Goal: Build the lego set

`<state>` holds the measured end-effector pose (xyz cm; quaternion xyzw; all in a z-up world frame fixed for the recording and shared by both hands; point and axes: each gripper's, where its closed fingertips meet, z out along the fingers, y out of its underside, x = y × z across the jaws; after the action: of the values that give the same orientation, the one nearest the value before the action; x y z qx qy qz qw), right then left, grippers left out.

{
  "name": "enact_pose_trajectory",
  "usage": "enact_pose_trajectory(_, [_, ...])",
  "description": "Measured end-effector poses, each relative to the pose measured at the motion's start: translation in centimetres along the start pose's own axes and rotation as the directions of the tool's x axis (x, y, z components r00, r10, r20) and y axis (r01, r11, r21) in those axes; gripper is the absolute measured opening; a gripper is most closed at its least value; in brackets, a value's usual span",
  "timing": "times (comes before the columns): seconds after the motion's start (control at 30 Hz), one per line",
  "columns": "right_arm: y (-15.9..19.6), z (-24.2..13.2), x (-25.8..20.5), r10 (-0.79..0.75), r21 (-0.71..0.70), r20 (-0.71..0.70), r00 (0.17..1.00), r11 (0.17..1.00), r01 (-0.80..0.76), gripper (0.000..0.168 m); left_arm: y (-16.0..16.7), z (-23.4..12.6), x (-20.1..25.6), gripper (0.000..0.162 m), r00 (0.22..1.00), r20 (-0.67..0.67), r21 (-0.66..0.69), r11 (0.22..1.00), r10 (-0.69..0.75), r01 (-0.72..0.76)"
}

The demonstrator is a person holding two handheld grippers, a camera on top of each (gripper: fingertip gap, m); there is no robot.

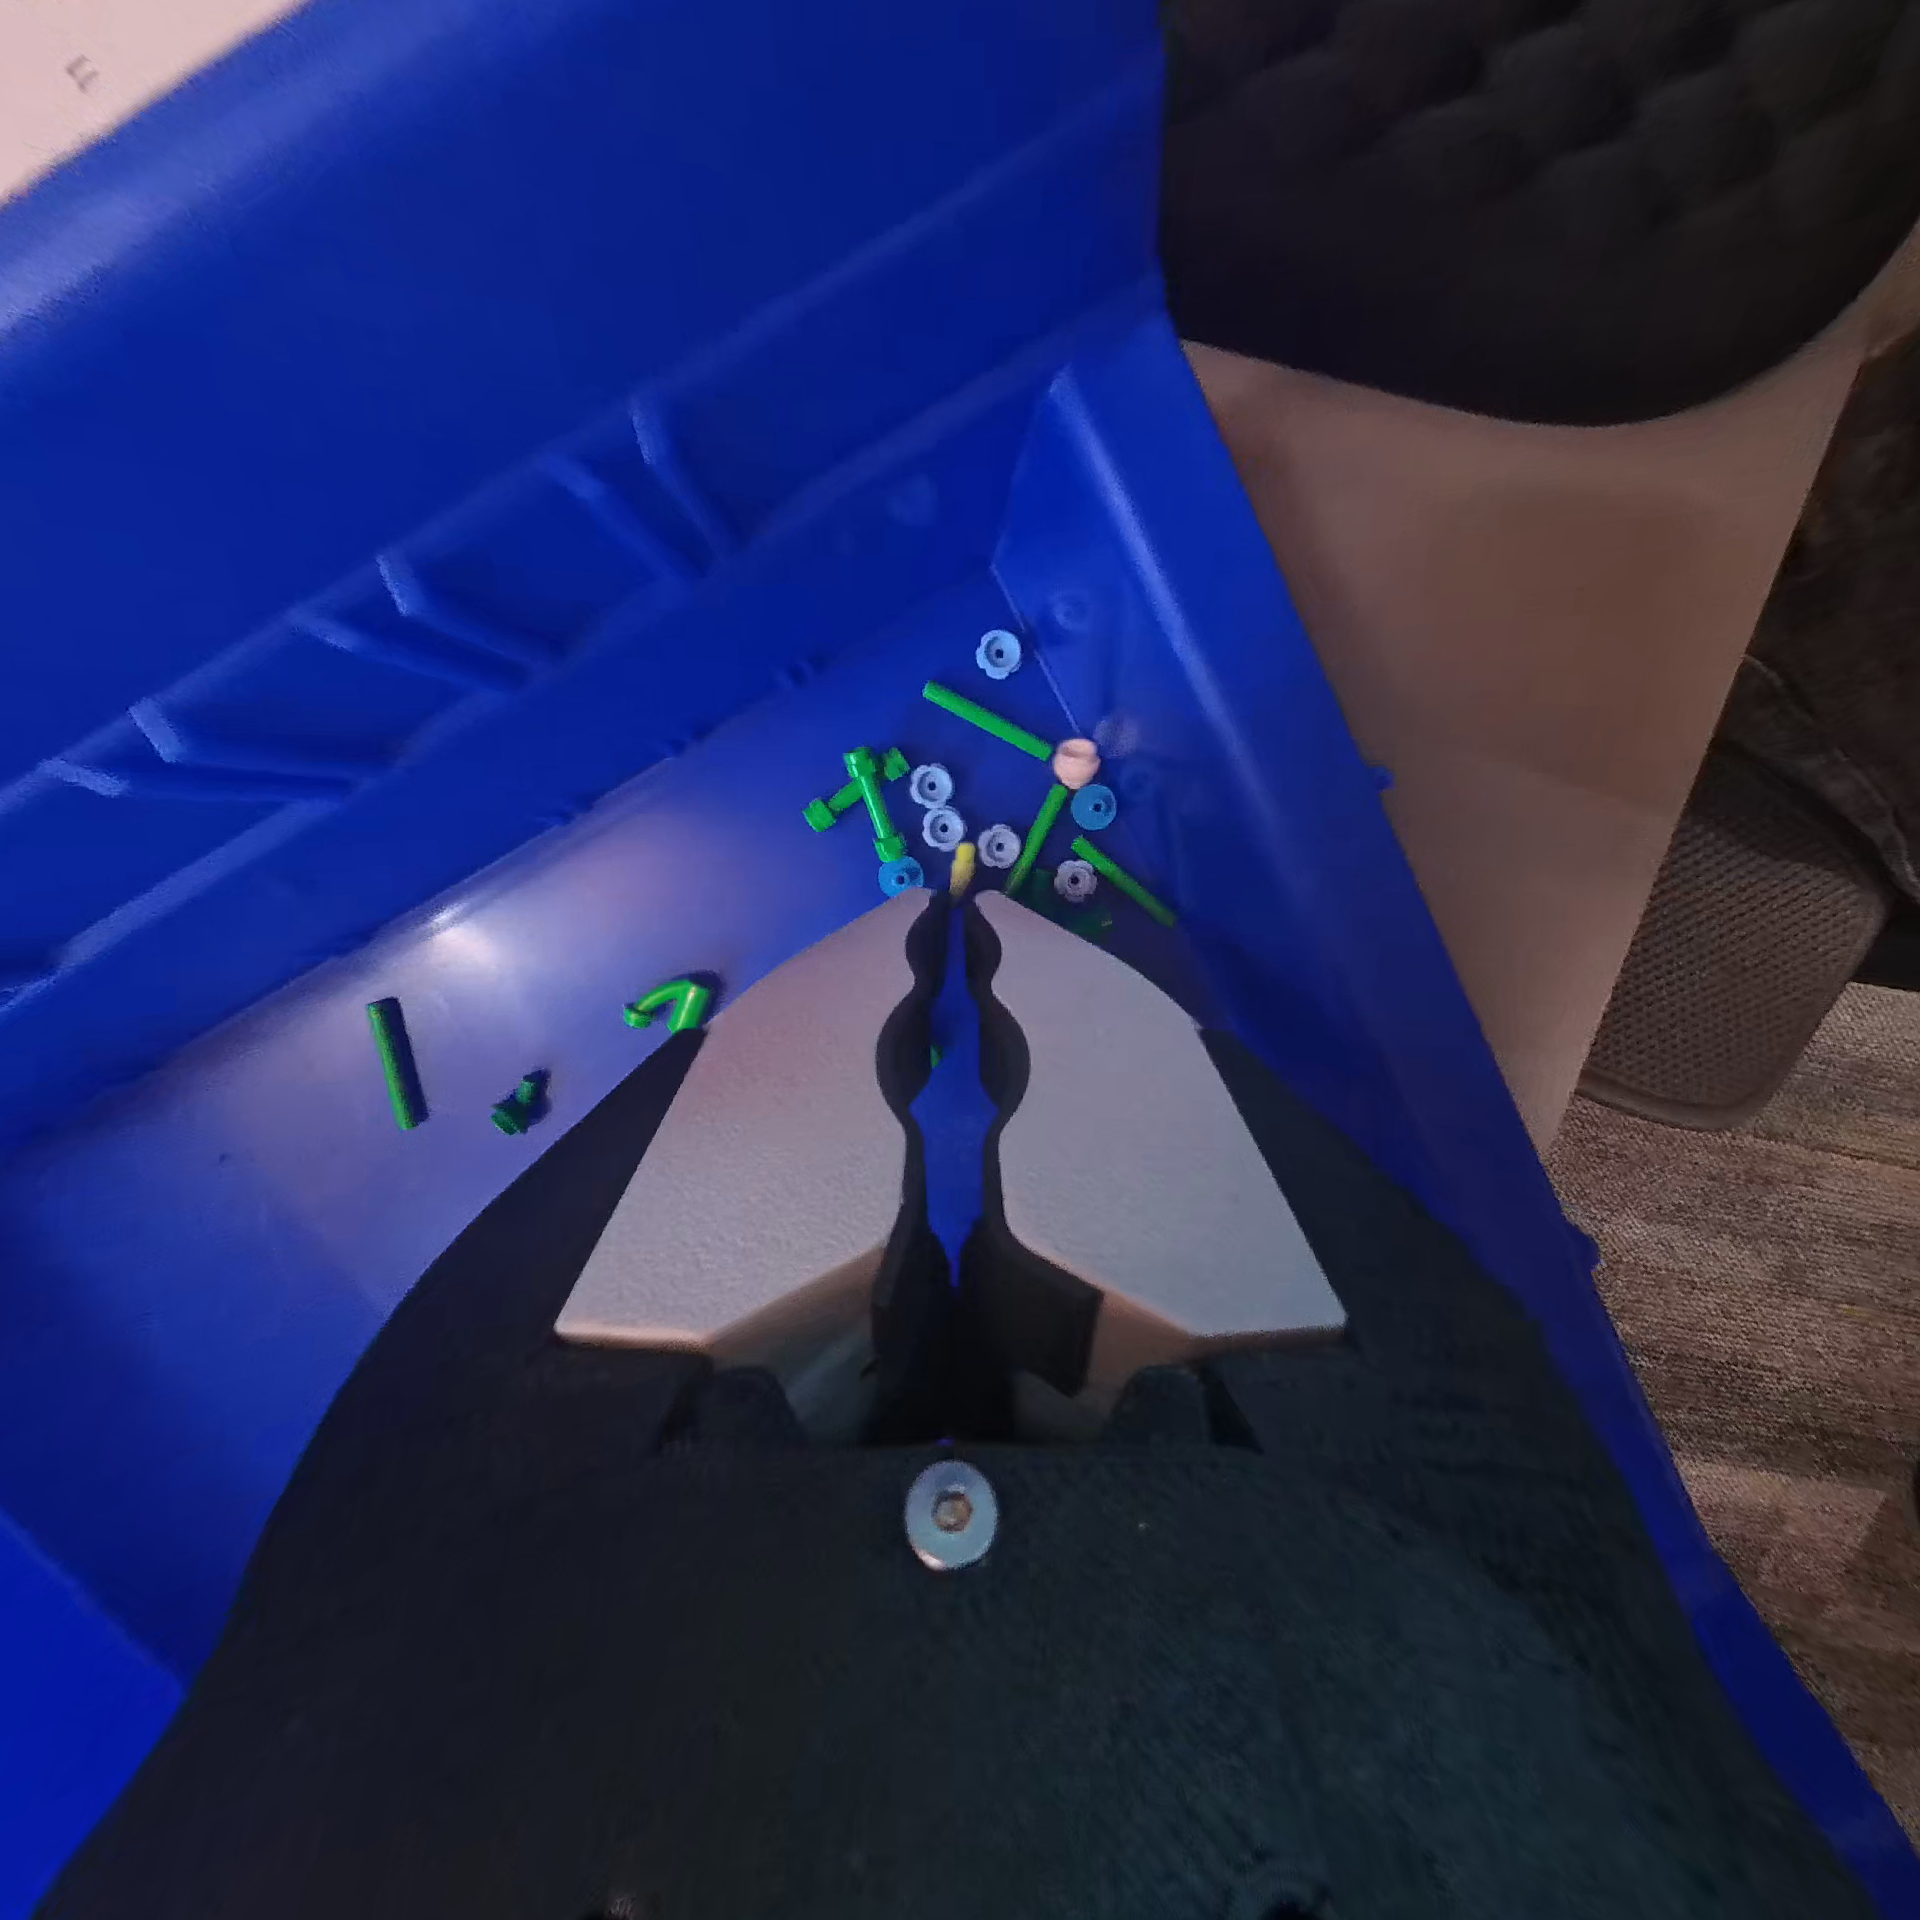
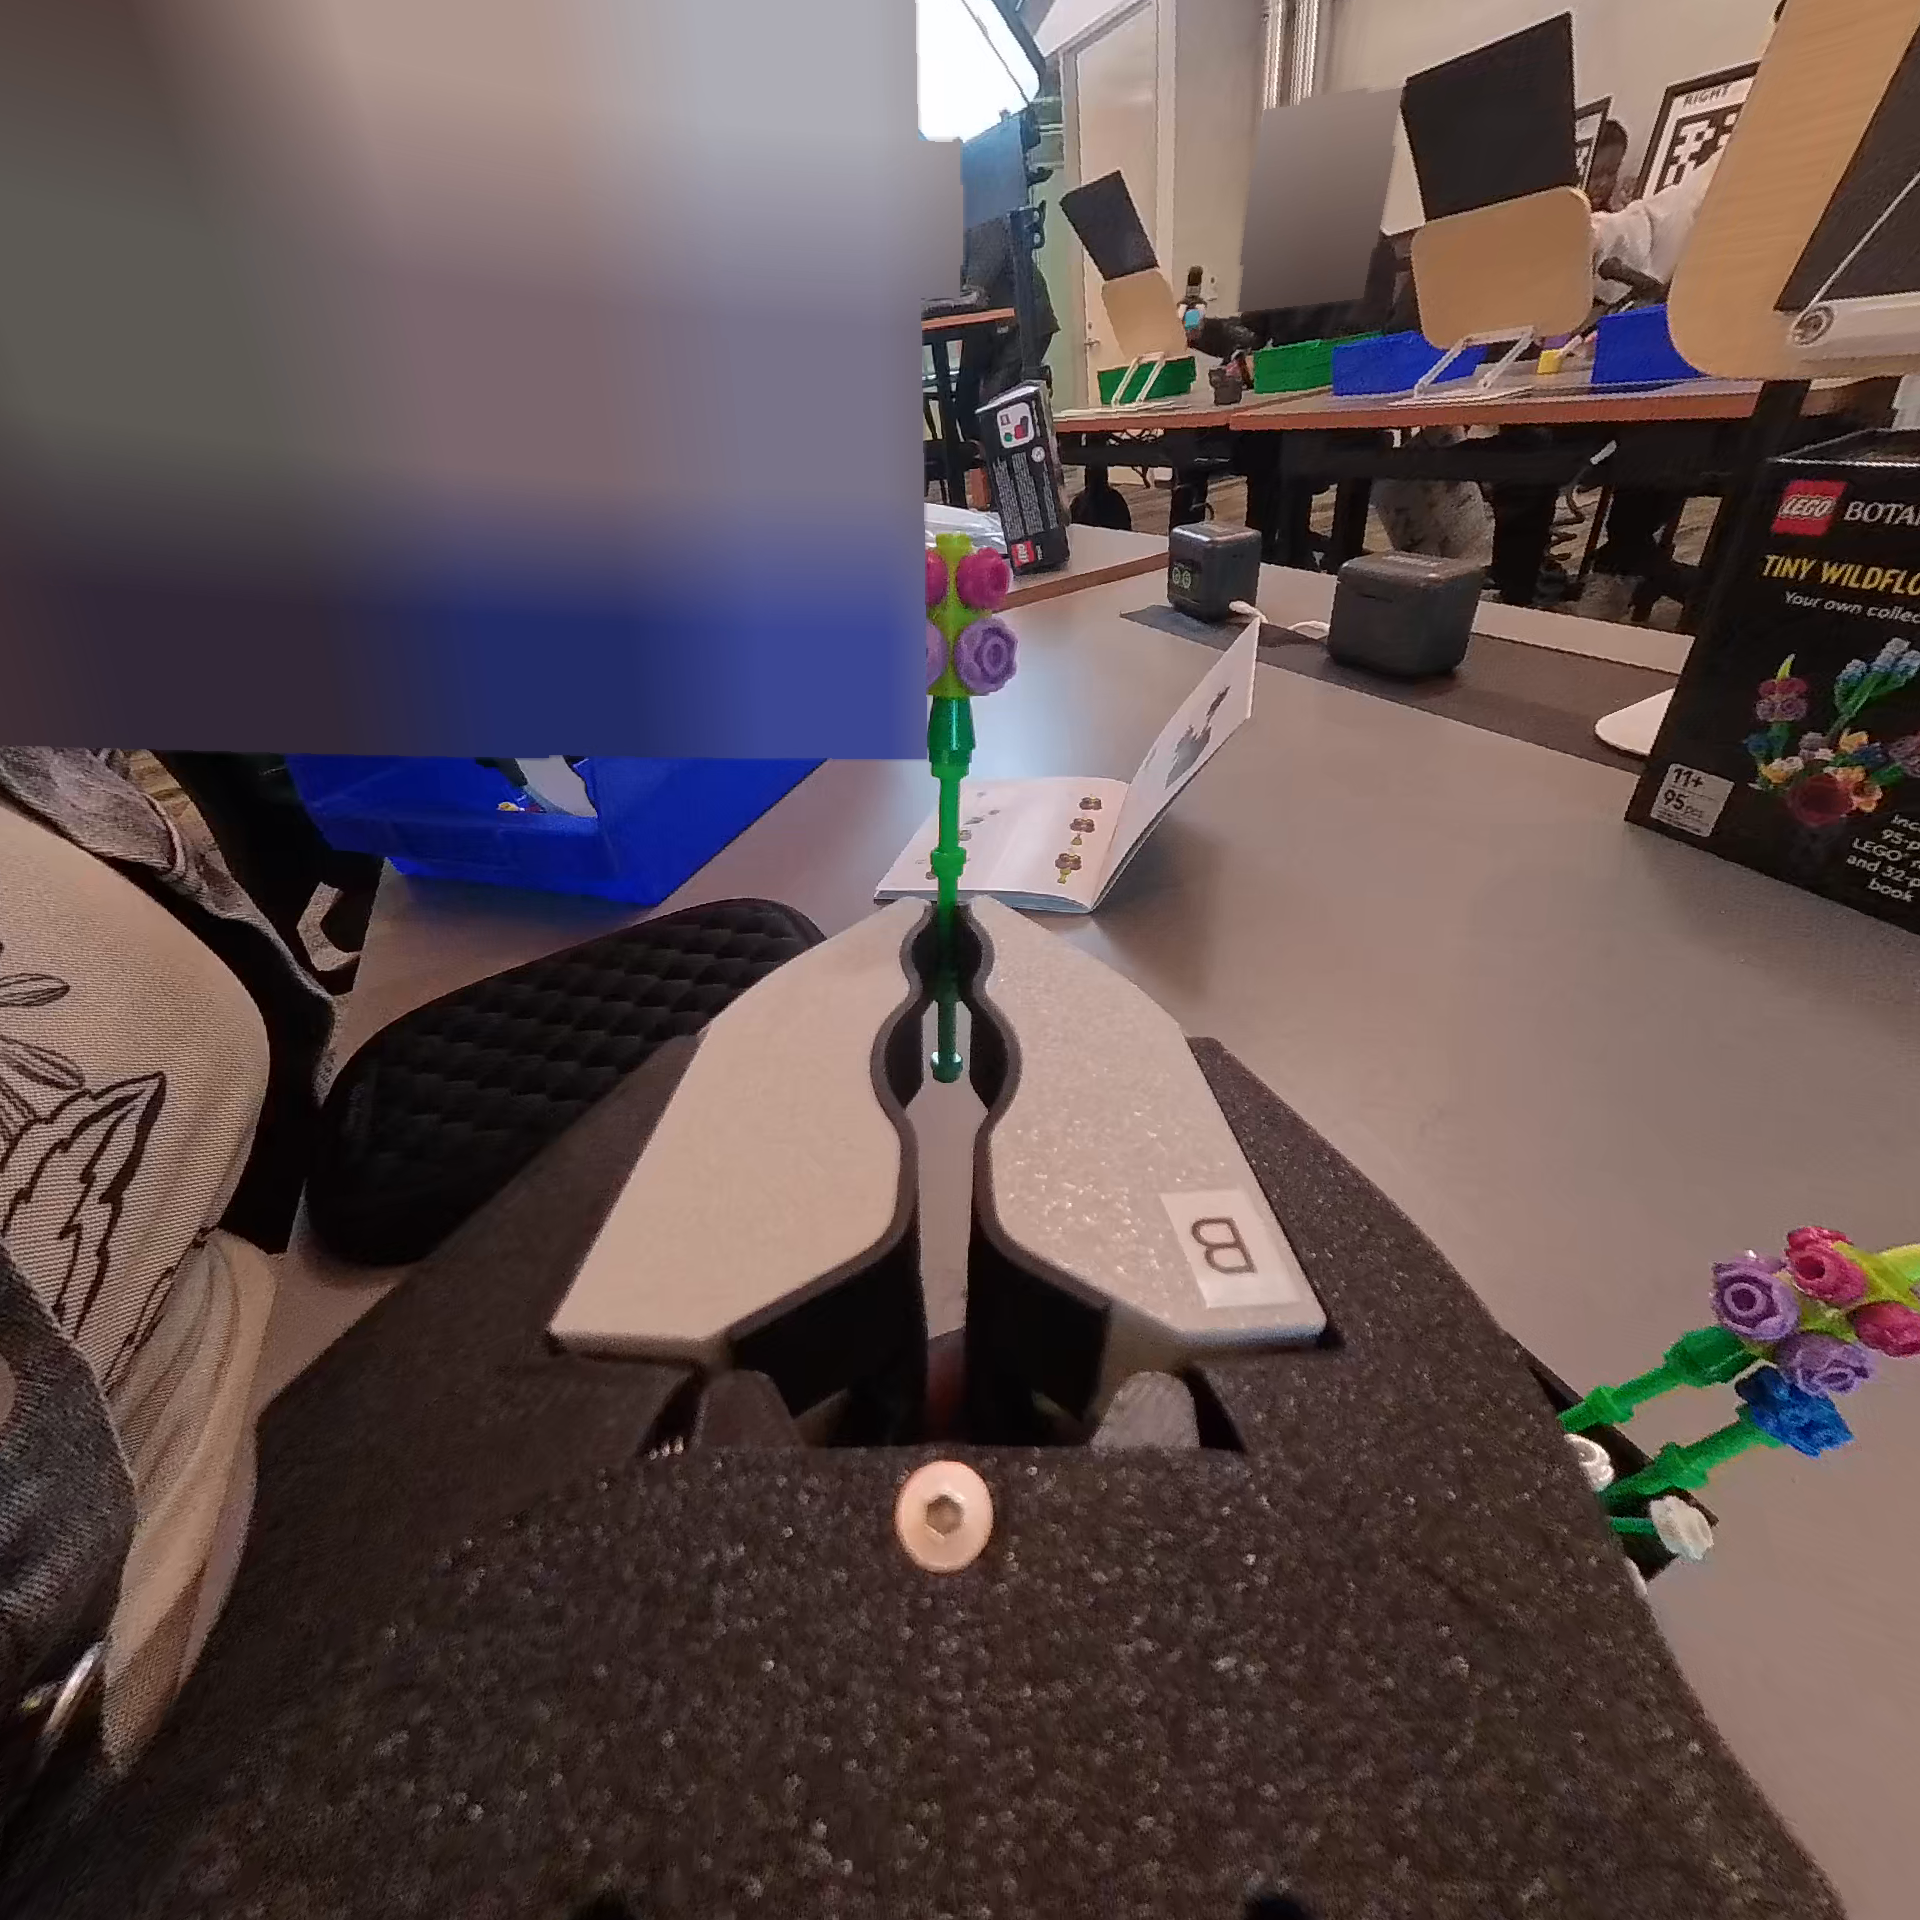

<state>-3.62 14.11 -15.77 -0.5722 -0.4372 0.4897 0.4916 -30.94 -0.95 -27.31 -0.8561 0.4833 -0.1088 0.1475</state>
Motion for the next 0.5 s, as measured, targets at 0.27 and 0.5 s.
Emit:
enact_pose_trajectory(0.27, [-0.02,-0.09,0.04,-0.002,0.001,-0.002,1.000,1.000,0.002,0.003,-0.37,0.13,-0.01,0.004,1.000,0.009,0.003,1.000,0.011,-0.011])
enact_pose_trajectory(0.5, [-0.04,-0.10,-0.01,-0.003,0.005,-0.001,1.000,1.000,0.003,0.003,-0.94,0.45,0.09,0.003,1.000,-0.002,0.013,1.000,0.012,-0.012])
